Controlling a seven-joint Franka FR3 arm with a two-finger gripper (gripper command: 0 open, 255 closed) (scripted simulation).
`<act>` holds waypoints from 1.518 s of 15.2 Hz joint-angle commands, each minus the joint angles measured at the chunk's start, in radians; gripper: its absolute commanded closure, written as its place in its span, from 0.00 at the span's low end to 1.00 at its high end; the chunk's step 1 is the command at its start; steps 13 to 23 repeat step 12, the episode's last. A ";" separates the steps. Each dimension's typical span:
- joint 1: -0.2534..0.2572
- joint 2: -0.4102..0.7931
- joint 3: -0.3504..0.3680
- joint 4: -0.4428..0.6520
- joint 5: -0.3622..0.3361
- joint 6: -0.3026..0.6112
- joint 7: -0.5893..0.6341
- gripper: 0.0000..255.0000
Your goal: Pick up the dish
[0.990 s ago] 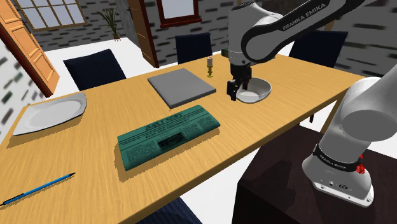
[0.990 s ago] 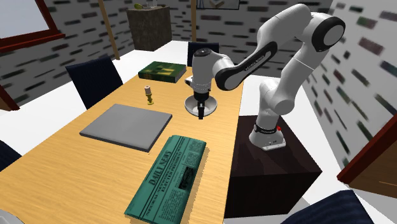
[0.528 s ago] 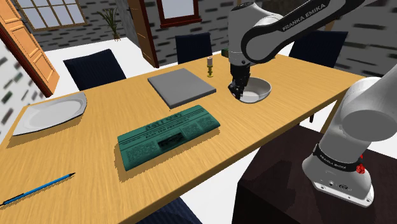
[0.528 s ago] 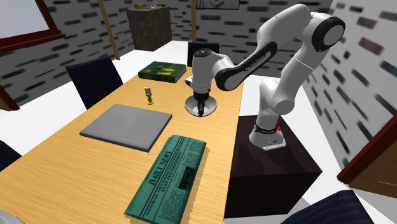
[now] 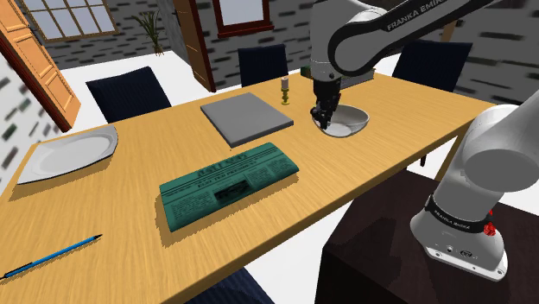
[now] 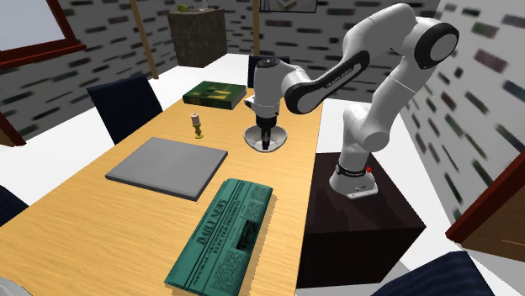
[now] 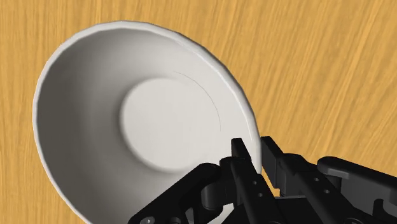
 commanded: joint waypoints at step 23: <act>0.004 -0.047 -0.005 0.116 0.010 -0.162 -0.020 1.00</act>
